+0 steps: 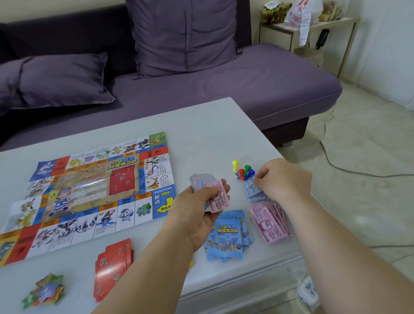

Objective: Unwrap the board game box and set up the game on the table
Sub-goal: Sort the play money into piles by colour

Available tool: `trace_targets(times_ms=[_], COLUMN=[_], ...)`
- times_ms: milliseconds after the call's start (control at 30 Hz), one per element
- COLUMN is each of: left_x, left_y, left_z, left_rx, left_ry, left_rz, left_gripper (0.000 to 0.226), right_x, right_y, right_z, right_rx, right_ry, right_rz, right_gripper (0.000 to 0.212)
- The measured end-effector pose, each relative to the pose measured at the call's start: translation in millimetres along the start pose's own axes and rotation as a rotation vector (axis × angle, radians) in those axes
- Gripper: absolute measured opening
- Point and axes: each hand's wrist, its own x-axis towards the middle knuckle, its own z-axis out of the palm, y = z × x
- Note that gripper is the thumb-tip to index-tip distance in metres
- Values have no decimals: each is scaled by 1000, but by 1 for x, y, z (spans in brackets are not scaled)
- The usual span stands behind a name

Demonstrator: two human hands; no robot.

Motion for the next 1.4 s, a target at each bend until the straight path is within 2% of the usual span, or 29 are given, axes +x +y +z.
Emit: trace_targets(times_ms=[200,267,333,400,467,567,633,800,900,967,1033,1067,1167,1233,1333,1400], left_x=[-4,-6,-8,-10,-12,-18,-23,-20,-17,-17,-19,-20,-20,-19,-16,-12], left_y=[-2,-4,-6,-10,-13,-18,-20,-26,-26,-28,-31,-33,-36,-34,-26,-20], left_z=[-1,2,6,12,18,24,25,15,11,11,15,17,24,26,25,23], left_rx=[19,25,35,44,43,-34,-63,115,129,150,185,204,243,222,152,112], left_ry=[13,13,17,6,-18,-46,-77,-55,6,28,29,20,-14,-31,-26,5], left_rz=[-11,-11,-6,4,0,-64,-96,-11,42,41,32,30,31,19,-35,-44], left_gripper=[19,18,18,13,11,10,14,19,15,12,9,9,8,8,10,14], right_x=[-2,-8,-20,-38,-50,-52,-49,-48,-47,-46,-48,-50,-55,-52,-38,-25], right_y=[1,-3,-9,-15,-14,-2,8,28,36,38,34,31,19,16,14,17], right_z=[-3,-14,-26,-36,-36,-37,-39,-40,-33,-30,-32,-34,-34,-30,-29,-25], right_rx=[-68,48,338,586,634,700,716,684,502,338,411,509,627,666,713,677], right_ry=[60,99,13,-221,-348,-327,-330,-308,-318,-231,-144,-160,-345,-375,-320,-241], right_rz=[-69,-111,-160,-176,-216,-193,-158,-116,-110,-120,-137,-141,-179,-174,-109,-71], right_gripper=[17,20,24,29,25,19,20,10,20,32,34,33,20,11,6,14])
